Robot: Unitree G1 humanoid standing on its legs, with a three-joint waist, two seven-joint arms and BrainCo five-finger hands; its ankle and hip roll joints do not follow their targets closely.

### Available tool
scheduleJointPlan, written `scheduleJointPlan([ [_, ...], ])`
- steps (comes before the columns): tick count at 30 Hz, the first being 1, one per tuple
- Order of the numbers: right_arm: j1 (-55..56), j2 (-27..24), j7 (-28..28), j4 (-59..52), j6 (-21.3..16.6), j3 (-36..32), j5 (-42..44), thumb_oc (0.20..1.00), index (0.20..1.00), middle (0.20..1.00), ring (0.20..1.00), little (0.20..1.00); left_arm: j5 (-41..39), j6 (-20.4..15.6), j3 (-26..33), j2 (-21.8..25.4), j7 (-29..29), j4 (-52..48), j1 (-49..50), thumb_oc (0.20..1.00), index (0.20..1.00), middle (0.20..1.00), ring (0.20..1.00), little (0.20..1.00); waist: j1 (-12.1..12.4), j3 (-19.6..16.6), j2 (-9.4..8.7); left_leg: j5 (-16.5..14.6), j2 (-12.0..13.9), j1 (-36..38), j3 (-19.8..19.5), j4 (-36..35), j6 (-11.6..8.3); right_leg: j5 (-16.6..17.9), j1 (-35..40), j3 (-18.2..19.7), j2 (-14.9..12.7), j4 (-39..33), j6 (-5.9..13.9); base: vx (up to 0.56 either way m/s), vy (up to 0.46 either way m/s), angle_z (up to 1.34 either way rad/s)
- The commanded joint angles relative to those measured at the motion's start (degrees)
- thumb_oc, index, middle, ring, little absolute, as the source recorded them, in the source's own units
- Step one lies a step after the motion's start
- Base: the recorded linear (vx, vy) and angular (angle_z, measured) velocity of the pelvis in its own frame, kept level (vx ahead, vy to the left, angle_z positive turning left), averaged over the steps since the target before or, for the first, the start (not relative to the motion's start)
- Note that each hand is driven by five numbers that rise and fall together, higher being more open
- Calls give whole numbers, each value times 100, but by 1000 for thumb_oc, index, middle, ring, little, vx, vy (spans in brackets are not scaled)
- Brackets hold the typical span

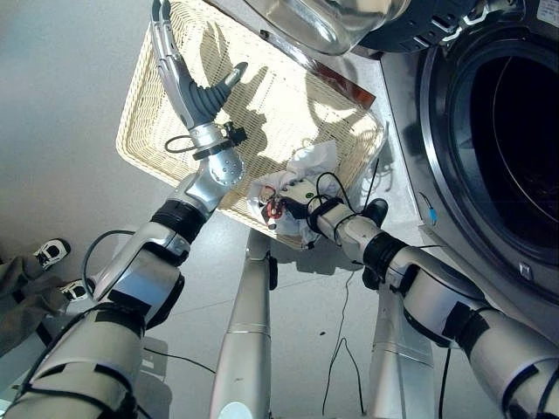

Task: Put the clothes into the washing machine.

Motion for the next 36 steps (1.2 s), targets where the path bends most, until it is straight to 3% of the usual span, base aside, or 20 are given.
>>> scheduleJointPlan([
  [1, 652, -134, 796, 560, 119, -570, 2999, 200, 200, 200, 200, 200, 46, -294, 526, -31, 23, -61, -309, 1000, 1000, 1000, 1000, 1000, -98, -35, 339, -209, -142, -178, 405, 440, 509, 1300, 293, 18, 293, -1471, 218, 0, 0, 0],
  [3, 730, -70, 1242, 528, 98, -1084, 4636, 200, 200, 200, 200, 200, -12, -377, 611, 17, -132, -69, -270, 1000, 1000, 1000, 1000, 1000, -97, -35, 336, -215, -141, -156, 409, 464, 502, 1295, 313, 31, 296, -1467, 199, 0, 0, 0],
  [5, 751, -64, 1406, 544, 78, -1191, 4885, 200, 200, 200, 200, 200, -32, -393, 625, 29, -178, -70, -260, 1000, 1000, 1000, 1000, 1000, -95, -35, 334, -217, -142, -149, 405, 472, 501, 1293, 320, 34, 297, -1463, 196, 0, 0, 0],
  [6, 833, -92, 2137, 490, -167, -1747, 6727, 200, 200, 200, 200, 200, -239, -557, 736, 97, -562, -87, -204, 1000, 1000, 1000, 1000, 1000, -99, -35, 299, -239, -159, -141, 353, 557, 495, 1299, 334, 48, 304, -1416, 193, 0, 0, 0],
  [7, 879, -142, 2441, 340, -215, -1933, 7488, 200, 200, 200, 200, 200, -333, -602, 770, 104, -795, -88, -167, 1000, 1000, 1000, 1000, 1000, -113, -35, 273, -246, -158, -126, 348, 576, 490, 1299, 351, 48, 306, -1405, 198, 29, -29, 3],
  [9, 968, -242, 2834, -91, -243, -2162, 8593, 200, 200, 200, 200, 200, -309, -508, 789, 114, -993, -138, -75, 1000, 1000, 1000, 1000, 1000, -150, -35, 196, -233, -142, -137, 358, 596, 470, 1327, 364, 35, 308, -1413, 214, 10, -16, 7],
  [13, 1204, -423, 3208, -1212, -88, -2435, 10225, 200, 200, 200, 200, 200, -196, -377, 843, 152, -844, -224, 210, 1000, 1000, 1000, 1000, 1000, -247, -35, 64, -226, -119, -112, 396, 548, 449, 1354, 415, -2, 324, -1495, 236, -1, -4, 1],
  [19, 1328, -684, 3564, -2012, -44, -2580, 11395, 200, 200, 200, 200, 200, -184, -379, 910, 217, -676, -241, 501, 1000, 1000, 1000, 1000, 1000, -328, -35, 2, -220, -86, -91, 439, 477, 413, 1381, 453, -14, 306, -1598, 264, -18, -6, -6],
  [26, 1187, -1014, 4332, -2346, -126, -2851, 12610, 200, 200, 200, 200, 200, -449, -365, 897, 435, -862, 125, 620, 1000, 1000, 1000, 1000, 1000, -388, -35, -12, -226, -53, -25, 496, 437, 386, 1382, 535, -35, 279, -1690, 291, -6, -1, -1],
  [30, 1132, -1132, 4489, -2400, -286, -2961, 12868, 200, 200, 200, 200, 200, -467, -319, 890, 510, -951, 262, 628, 1000, 1000, 1000, 1000, 1000, -414, -35, -28, -235, -33, 4, 519, 433, 375, 1379, 581, -39, 279, -1720, 302, 0, 0, 0],
  [36, 823, -1560, 4674, -1715, -508, -3405, 14015, 200, 200, 200, 200, 200, -734, -313, 902, 736, -1290, 847, 533, 1000, 1000, 1000, 1000, 1000, -465, -35, -62, -260, 19, 76, 572, 370, 354, 1365, 674, -65, 290, -1807, 326, 0, 0, 0],
])
